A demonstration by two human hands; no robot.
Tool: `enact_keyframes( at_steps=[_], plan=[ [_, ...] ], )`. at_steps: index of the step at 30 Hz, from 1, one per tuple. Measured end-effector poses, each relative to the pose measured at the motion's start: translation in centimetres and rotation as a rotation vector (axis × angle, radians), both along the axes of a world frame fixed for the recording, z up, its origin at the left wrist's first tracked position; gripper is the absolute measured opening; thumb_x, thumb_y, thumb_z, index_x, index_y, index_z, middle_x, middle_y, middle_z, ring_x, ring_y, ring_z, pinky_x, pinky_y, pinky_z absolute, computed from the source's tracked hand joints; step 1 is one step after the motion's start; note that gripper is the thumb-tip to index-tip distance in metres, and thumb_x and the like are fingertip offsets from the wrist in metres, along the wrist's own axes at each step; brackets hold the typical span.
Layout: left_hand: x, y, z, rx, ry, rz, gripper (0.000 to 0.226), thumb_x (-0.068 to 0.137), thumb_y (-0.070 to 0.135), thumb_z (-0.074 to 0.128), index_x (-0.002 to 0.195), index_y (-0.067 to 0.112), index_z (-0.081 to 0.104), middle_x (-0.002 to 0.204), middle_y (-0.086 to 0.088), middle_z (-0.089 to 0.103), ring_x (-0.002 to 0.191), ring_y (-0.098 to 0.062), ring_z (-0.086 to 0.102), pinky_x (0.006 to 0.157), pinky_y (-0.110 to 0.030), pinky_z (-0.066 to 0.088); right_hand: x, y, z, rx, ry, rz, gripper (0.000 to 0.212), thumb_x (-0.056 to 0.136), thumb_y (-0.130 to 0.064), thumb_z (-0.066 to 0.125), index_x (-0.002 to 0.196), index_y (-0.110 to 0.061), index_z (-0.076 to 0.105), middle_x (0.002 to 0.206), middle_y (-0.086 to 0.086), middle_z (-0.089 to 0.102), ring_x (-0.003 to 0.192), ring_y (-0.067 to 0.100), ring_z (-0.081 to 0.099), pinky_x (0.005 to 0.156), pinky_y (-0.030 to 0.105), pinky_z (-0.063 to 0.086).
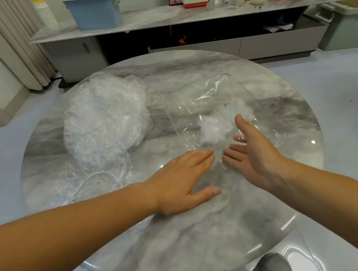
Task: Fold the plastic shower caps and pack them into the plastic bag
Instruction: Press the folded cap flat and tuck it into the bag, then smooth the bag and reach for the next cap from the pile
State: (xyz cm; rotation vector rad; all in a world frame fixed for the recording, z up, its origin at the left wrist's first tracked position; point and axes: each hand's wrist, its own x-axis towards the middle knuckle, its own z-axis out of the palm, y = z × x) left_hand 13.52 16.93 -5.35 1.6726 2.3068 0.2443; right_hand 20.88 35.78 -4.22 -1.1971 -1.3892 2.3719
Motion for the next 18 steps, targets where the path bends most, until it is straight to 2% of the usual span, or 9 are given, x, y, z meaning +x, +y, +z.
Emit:
enact_keyframes(
  at_steps=[3, 7, 10, 12, 15, 18],
  plan=[
    [0.1, -0.1, 0.1, -0.013, -0.010, 0.005, 0.084, 0.098, 0.067, 0.031, 0.162, 0.016, 0.012, 0.169, 0.003, 0.006, 0.153, -0.009, 0.003, 0.122, -0.021, 0.003, 0.3, 0.3, -0.1, -0.032, -0.013, 0.015, 0.069, 0.091, -0.062, 0.061, 0.122, -0.001, 0.055, 0.124, 0.022, 0.057, 0.119, 0.035, 0.060, 0.102, 0.046, 0.052],
    [0.4, -0.3, 0.0, 0.005, -0.036, -0.019, 0.081, 0.100, 0.061, 0.037, 0.162, 0.014, 0.014, 0.169, 0.000, 0.009, 0.153, -0.010, 0.005, 0.119, -0.018, 0.002, -1.0, 0.2, 0.4, -0.199, 0.099, 0.072, 0.085, 0.093, -0.069, 0.049, 0.137, 0.003, 0.051, 0.132, 0.021, 0.062, 0.125, 0.035, 0.058, 0.101, 0.045, 0.049],
    [0.3, -0.3, -0.2, 0.009, -0.052, -0.033, 0.084, 0.098, 0.066, 0.035, 0.161, 0.015, 0.015, 0.168, 0.001, 0.011, 0.152, -0.008, 0.006, 0.118, -0.016, 0.003, -1.6, -0.1, 0.1, -0.272, 0.128, 0.064, 0.099, 0.091, -0.075, 0.044, 0.152, 0.003, 0.035, 0.151, 0.021, 0.047, 0.141, 0.034, 0.045, 0.111, 0.046, 0.041],
    [0.0, -0.4, -0.3, 0.017, -0.037, -0.045, 0.085, 0.095, 0.068, 0.030, 0.161, 0.015, 0.018, 0.168, 0.001, 0.012, 0.152, -0.008, 0.007, 0.119, -0.018, 0.005, -1.3, 0.0, -0.1, -0.295, 0.147, 0.054, 0.102, 0.089, -0.076, 0.046, 0.155, 0.000, 0.028, 0.155, 0.021, 0.041, 0.143, 0.034, 0.041, 0.114, 0.047, 0.038],
    [-0.5, -0.6, -0.7, -0.003, -0.032, -0.018, 0.086, 0.094, 0.072, 0.027, 0.161, 0.019, 0.017, 0.169, 0.002, 0.008, 0.153, -0.009, 0.004, 0.123, -0.023, 0.005, -0.4, 0.3, 0.3, -0.257, 0.150, 0.073, 0.096, 0.089, -0.071, 0.053, 0.152, -0.003, 0.034, 0.146, 0.024, 0.051, 0.135, 0.038, 0.050, 0.113, 0.048, 0.042],
    [-0.9, -0.8, -0.6, -0.060, -0.055, 0.016, 0.087, 0.093, 0.073, 0.030, 0.162, 0.024, 0.011, 0.170, 0.004, -0.002, 0.154, -0.007, -0.006, 0.126, -0.029, 0.002, 1.1, 0.1, 0.9, -0.118, 0.084, 0.081, 0.082, 0.091, -0.063, 0.059, 0.142, -0.002, 0.042, 0.127, 0.025, 0.063, 0.117, 0.037, 0.064, 0.106, 0.045, 0.049]
  ],
)
